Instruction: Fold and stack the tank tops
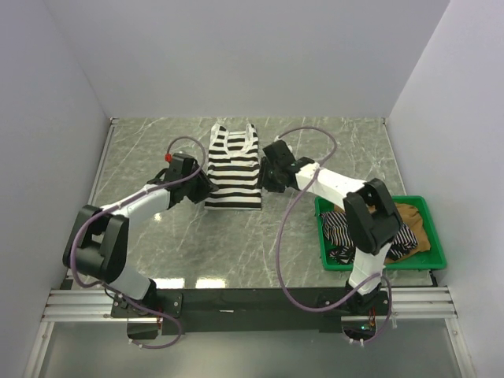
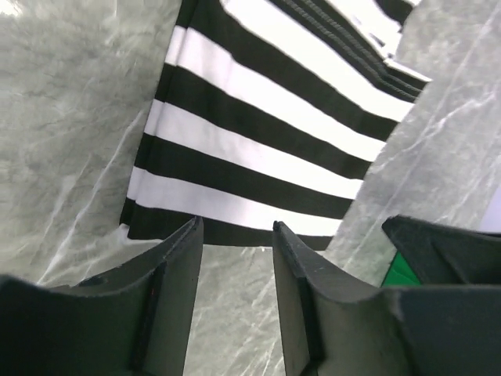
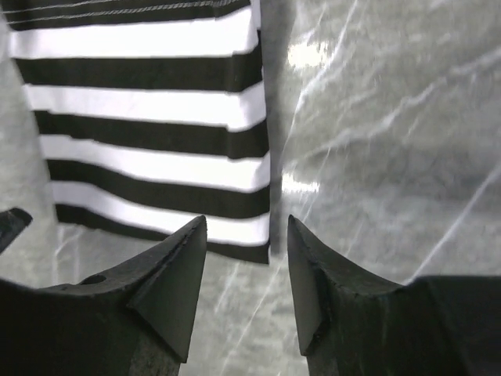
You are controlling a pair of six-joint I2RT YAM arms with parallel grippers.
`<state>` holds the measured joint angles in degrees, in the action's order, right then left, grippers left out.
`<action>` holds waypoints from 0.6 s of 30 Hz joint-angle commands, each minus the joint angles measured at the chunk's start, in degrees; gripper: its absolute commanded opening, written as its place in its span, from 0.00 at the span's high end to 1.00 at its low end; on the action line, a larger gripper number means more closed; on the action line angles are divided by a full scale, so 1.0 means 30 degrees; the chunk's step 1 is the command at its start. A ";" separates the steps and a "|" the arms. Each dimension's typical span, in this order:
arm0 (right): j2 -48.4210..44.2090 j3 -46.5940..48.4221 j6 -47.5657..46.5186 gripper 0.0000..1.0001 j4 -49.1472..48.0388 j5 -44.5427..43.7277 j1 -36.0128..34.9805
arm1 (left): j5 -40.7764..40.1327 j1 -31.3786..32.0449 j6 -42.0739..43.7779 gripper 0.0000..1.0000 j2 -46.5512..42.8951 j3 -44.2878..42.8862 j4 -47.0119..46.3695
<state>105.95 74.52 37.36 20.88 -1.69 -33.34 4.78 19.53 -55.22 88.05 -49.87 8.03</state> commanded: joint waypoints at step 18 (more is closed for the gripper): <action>-0.0630 -0.3776 0.2603 0.55 -0.3064 0.1736 -0.0457 | -0.0068 -0.0504 0.1005 0.50 0.0618 0.1270 0.0165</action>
<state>103.44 64.10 43.97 14.20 2.92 -33.93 4.73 18.13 -53.21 88.60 -46.96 10.28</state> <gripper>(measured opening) 0.449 0.512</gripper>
